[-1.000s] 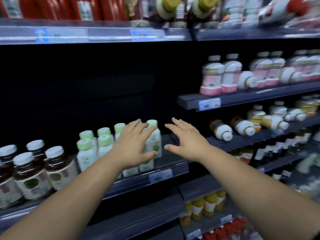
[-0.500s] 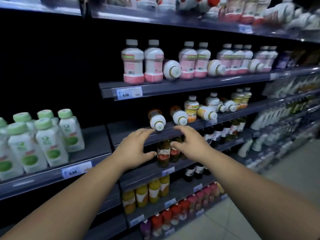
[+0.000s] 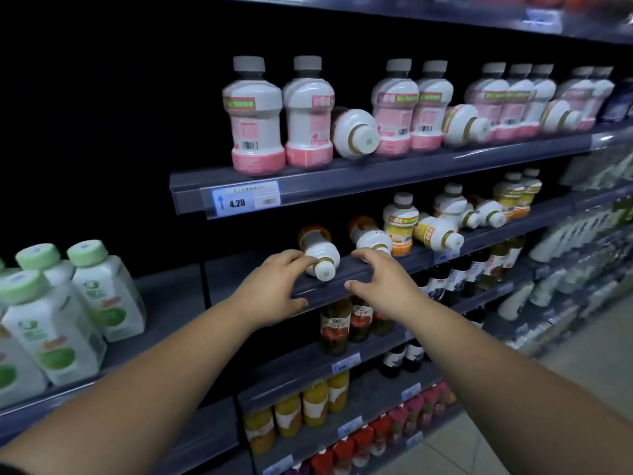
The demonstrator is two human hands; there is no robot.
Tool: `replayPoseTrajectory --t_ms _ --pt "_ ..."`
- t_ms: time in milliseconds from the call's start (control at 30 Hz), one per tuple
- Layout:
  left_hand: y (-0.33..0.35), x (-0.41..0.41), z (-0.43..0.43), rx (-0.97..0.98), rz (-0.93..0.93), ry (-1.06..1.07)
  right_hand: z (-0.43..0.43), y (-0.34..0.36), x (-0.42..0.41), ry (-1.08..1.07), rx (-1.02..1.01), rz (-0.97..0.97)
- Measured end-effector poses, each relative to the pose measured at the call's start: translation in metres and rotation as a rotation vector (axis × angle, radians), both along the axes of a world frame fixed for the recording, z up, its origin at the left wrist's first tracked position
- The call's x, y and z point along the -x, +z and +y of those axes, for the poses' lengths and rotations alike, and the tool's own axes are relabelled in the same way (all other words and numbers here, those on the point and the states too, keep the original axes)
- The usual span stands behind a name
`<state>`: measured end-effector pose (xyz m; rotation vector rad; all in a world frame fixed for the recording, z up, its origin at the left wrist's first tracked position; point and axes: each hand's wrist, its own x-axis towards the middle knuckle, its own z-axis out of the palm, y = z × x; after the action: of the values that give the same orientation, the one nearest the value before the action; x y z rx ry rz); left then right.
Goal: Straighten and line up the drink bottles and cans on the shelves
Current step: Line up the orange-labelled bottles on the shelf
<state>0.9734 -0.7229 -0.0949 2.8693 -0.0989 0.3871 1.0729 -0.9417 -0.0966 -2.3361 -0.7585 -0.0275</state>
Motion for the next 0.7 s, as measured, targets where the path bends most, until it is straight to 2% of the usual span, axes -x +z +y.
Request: replayPoseTrajectory --t_ms 267,500,700 --pt "-0.011 -0.059 -0.011 -0.095 -0.025 0.012 -0.014 -0.021 -0.072 -0.12 0.079 -0.15" --pt "-0.028 -0.085 -0.033 -0.273 -0.081 0.091 -0.016 -0.039 -0.117 0.002 0.154 -0.225" --pt "-0.035 -0.082 -0.037 -0.238 -0.135 0.189 -0.016 -0.043 -0.126 0.101 0.156 -0.339"
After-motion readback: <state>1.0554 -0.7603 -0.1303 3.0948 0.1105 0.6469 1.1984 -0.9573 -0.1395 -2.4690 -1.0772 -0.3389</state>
